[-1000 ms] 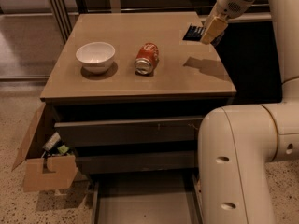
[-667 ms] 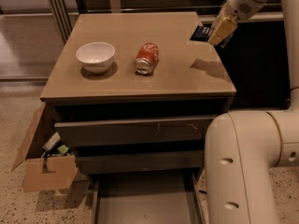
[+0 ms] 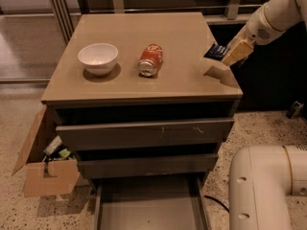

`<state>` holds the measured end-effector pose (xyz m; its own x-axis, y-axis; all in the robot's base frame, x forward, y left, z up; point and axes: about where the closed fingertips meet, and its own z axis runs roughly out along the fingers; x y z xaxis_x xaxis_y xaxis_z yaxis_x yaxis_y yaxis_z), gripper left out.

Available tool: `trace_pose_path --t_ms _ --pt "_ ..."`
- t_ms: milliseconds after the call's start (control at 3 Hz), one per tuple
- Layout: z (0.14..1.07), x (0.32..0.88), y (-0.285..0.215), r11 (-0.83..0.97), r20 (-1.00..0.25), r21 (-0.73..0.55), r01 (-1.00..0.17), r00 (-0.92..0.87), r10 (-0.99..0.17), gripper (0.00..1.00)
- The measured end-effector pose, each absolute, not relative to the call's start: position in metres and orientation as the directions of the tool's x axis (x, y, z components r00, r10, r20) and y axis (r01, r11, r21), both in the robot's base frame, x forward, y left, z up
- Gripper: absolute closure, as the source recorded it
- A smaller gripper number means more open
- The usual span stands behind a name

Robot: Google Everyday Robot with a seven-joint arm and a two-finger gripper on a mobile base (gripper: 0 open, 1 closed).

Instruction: Place rxbar blueberry into bottom drawer

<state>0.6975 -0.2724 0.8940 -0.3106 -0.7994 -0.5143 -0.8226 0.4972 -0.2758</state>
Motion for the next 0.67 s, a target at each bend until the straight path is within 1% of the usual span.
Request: trace_pose_path --t_ms 333,667 --pt "0.9090 0.6971 -0.2556 0.486 -0.553 -0.328 -0.810 -0.253 -0.794 1.00" --pt "0.9084 0.7027 -0.2539 0.493 -0.569 -0.326 -0.807 -0.248 -0.784 1.00"
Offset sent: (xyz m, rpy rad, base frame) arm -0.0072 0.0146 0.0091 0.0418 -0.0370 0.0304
